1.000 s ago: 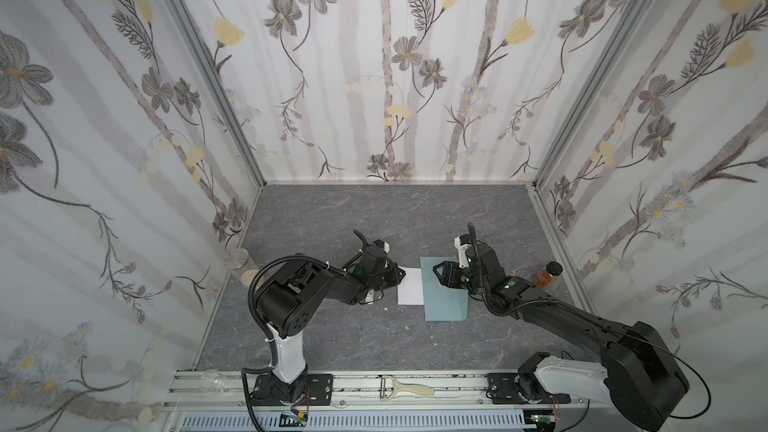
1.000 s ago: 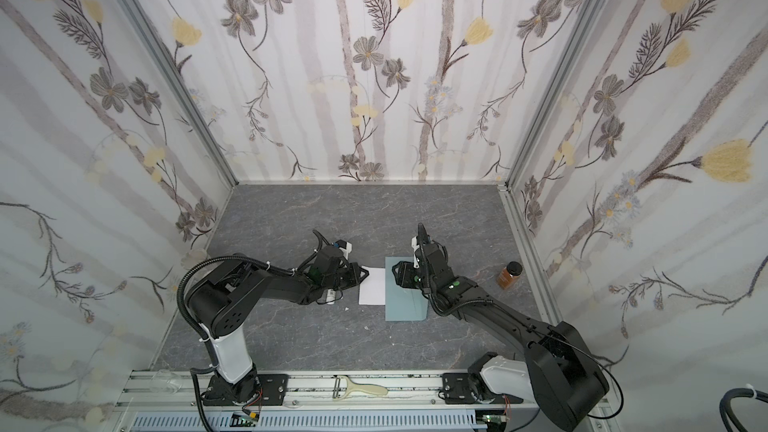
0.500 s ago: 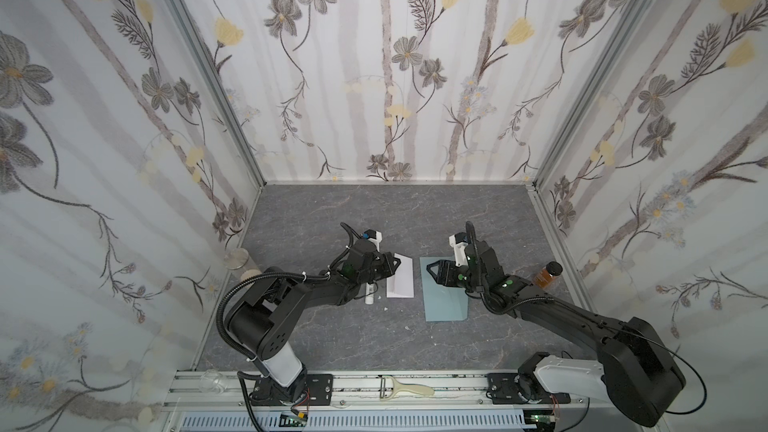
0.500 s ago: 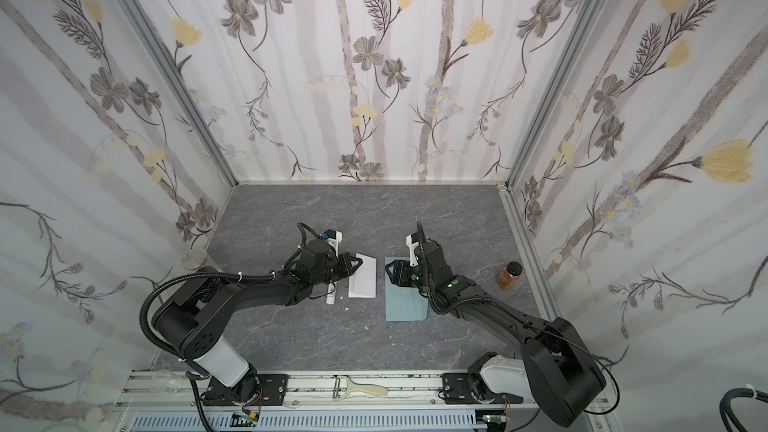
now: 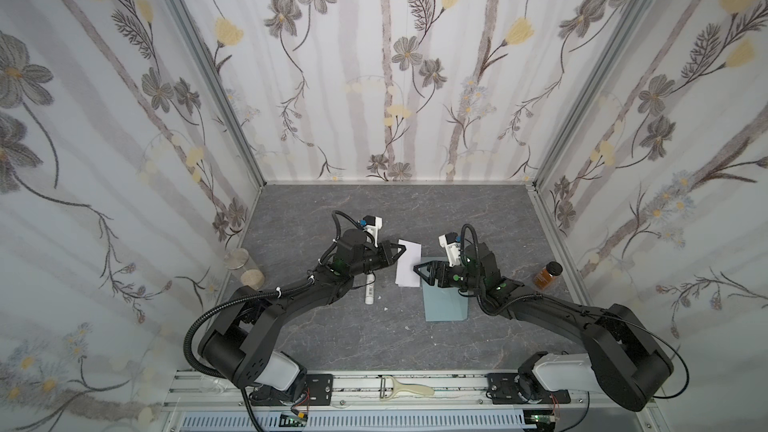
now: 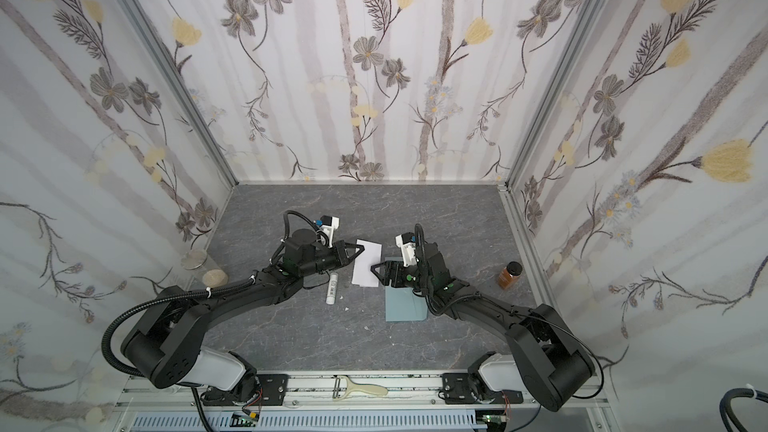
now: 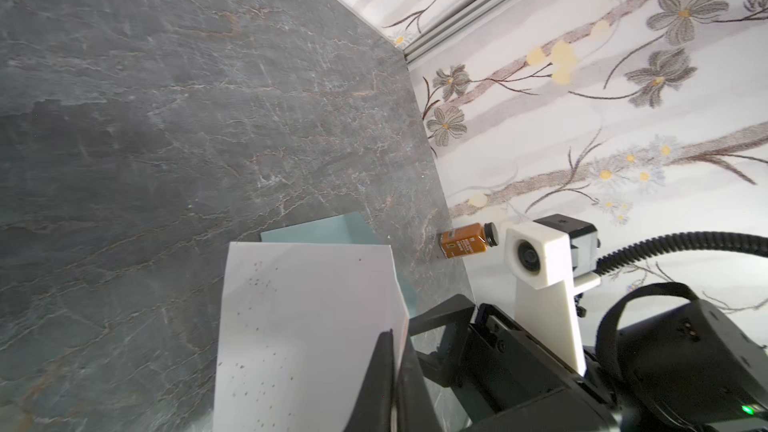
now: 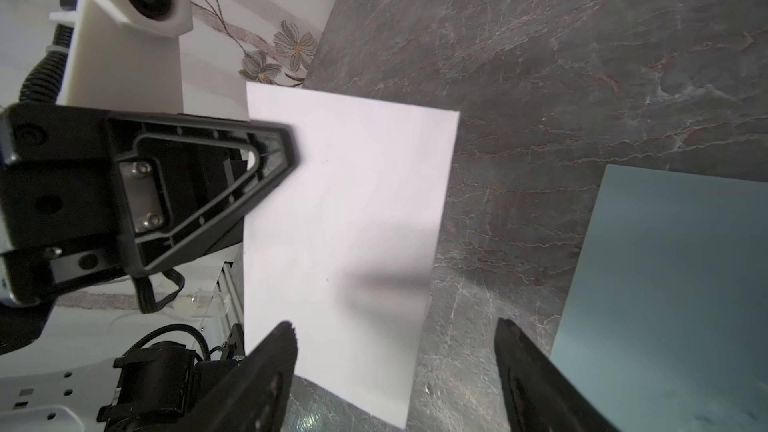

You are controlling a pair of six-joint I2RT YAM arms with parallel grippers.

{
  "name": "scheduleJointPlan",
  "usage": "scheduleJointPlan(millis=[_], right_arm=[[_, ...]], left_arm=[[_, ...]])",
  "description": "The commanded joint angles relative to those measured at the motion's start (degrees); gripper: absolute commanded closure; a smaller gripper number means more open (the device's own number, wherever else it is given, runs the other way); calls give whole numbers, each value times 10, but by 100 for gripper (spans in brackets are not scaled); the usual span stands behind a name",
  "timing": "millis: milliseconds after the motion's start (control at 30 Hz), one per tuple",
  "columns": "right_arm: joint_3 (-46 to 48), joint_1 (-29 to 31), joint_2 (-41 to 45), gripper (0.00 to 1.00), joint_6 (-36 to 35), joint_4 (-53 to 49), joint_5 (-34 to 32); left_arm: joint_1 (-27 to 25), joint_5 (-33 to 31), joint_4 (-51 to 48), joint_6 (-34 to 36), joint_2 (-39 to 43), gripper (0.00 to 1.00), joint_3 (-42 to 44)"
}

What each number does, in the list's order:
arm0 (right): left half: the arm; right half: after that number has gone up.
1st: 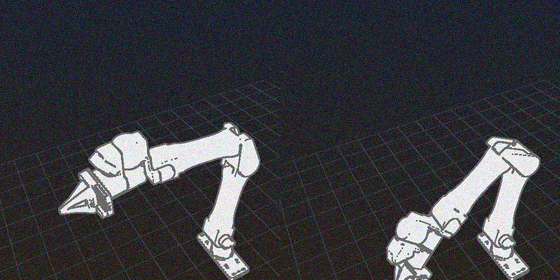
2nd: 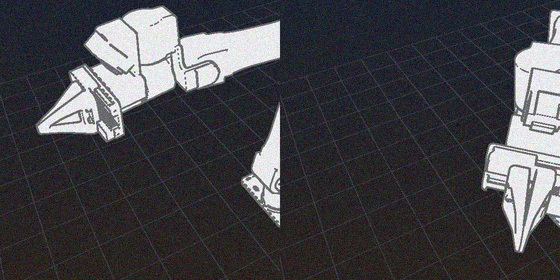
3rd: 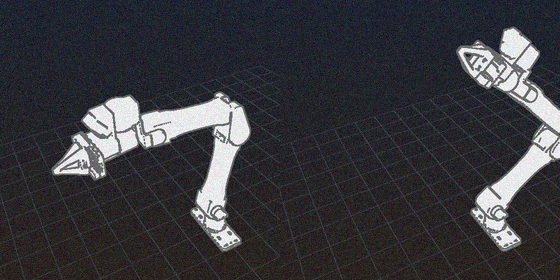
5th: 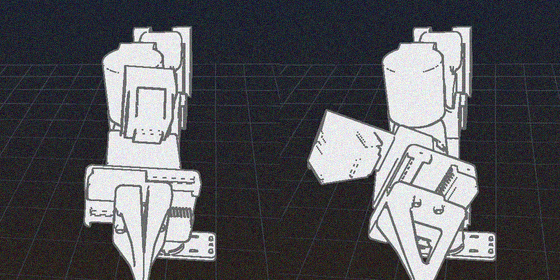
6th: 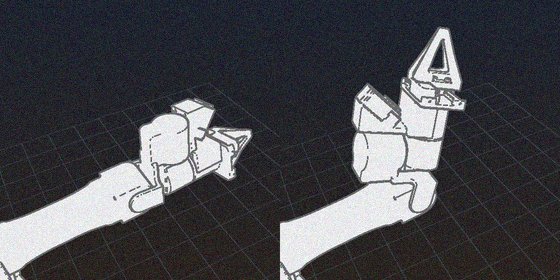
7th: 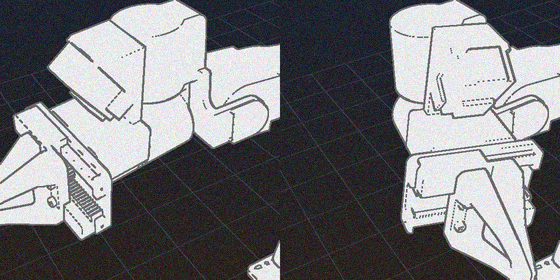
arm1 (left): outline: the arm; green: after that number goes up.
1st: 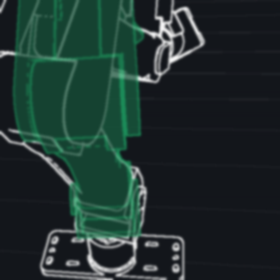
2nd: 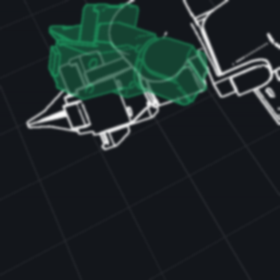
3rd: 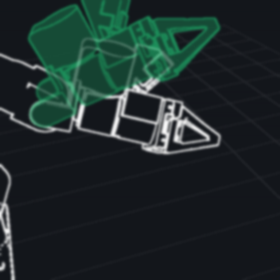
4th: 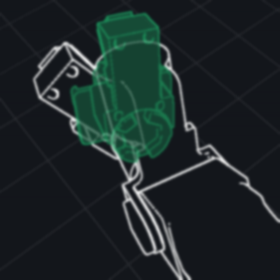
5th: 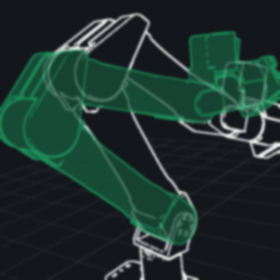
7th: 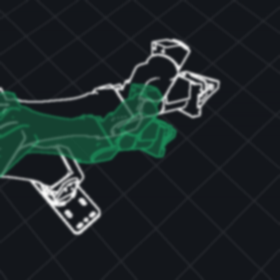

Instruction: Place the letter into the envelope and seal it

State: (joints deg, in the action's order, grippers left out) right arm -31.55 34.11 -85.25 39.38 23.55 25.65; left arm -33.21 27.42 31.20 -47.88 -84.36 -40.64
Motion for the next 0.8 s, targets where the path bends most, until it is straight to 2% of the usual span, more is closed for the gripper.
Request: scheduleJointPlan(millis=[0, 233, 467, 533, 633, 767], right_arm=[[11, 1, 7, 21, 13, 82, 37], [17, 1, 24, 20, 8, 98, 44], [23, 1, 31, 26, 16, 130, 49], [26, 1, 34, 32, 18, 141, 49], [28, 1, 40, 46, 22, 152, 50], [29, 1, 46, 59, 23, 152, 51]], left_arm=[[2, 32, 3, -26, 9, 100, -11], [2, 53, 5, -63, 24, 100, -35], [2, 67, 16, -95, 32, 100, -34], [1, 70, 22, -103, 35, 100, -33], [1, 73, 30, -111, 38, 100, -30], [1, 74, 38, -120, 42, 100, -25]])
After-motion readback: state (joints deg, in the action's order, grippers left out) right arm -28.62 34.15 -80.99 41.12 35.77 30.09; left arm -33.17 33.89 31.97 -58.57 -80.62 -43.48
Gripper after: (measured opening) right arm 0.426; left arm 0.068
